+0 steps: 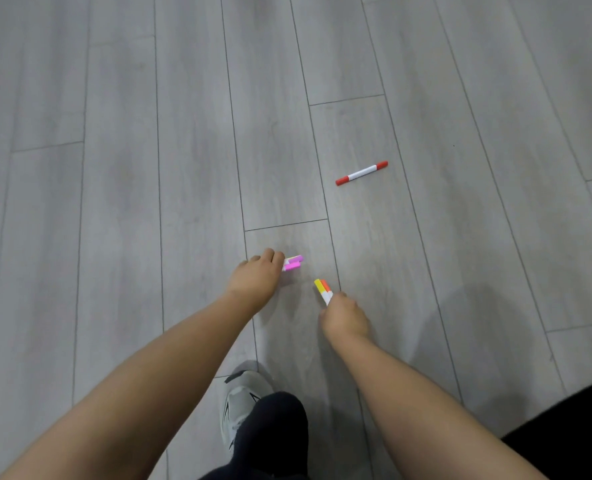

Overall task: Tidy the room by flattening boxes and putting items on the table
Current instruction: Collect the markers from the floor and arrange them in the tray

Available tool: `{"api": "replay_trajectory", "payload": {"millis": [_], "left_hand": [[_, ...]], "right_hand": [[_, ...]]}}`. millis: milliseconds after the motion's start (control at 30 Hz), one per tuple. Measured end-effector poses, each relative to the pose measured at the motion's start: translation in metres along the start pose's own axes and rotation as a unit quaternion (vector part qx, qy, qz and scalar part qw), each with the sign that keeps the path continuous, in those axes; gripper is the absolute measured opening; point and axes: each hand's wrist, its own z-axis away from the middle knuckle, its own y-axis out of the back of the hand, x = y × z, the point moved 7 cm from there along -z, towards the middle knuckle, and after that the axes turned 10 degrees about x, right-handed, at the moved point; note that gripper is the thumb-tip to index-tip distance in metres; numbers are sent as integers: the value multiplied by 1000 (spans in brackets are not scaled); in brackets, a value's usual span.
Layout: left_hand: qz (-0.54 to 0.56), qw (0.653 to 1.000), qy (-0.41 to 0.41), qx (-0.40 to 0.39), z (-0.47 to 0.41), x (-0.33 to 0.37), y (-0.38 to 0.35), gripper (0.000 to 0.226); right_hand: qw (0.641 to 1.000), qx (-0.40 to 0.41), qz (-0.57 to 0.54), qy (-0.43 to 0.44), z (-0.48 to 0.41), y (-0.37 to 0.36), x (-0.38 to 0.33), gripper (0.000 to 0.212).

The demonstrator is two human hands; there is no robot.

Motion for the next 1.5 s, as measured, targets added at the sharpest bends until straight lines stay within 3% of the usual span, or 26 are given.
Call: {"api": "replay_trajectory", "payload": {"millis": [267,367,533,800,933,1000,1100,1267,1500], "left_hand": [[10,1000,1,-28,-34,37,48,14],[18,999,9,-25,-56,67,92,13],[-5,1000,-24,-10,-110,102,139,19],[28,999,-21,6,-234,100,114,23],[41,999,-19,-28,-273,111,83,51],[40,998,-28,-29,-282,114,72,53],[24,997,-70,-21,-289,123,62,34],[-33,993,-107,-40,-279,155,70,27],[-23,977,-176,-118,-167,299,145,16]], "right_hand": [[999,30,-23,9,-22,79,35,44],[996,38,-75,-36,-36,138,65,35],[995,68,-62,-37,-67,210,96,28],[989,124,-60,-56,-122,201,114,31],[986,134,-62,-84,-135,178,127,26],[984,139,-52,-101,-134,171,137,23],[979,148,-62,-123,-135,165,152,21],[971,162,-94,-148,-120,176,174,17],[957,145,-103,-230,3,233,236,20]]}}
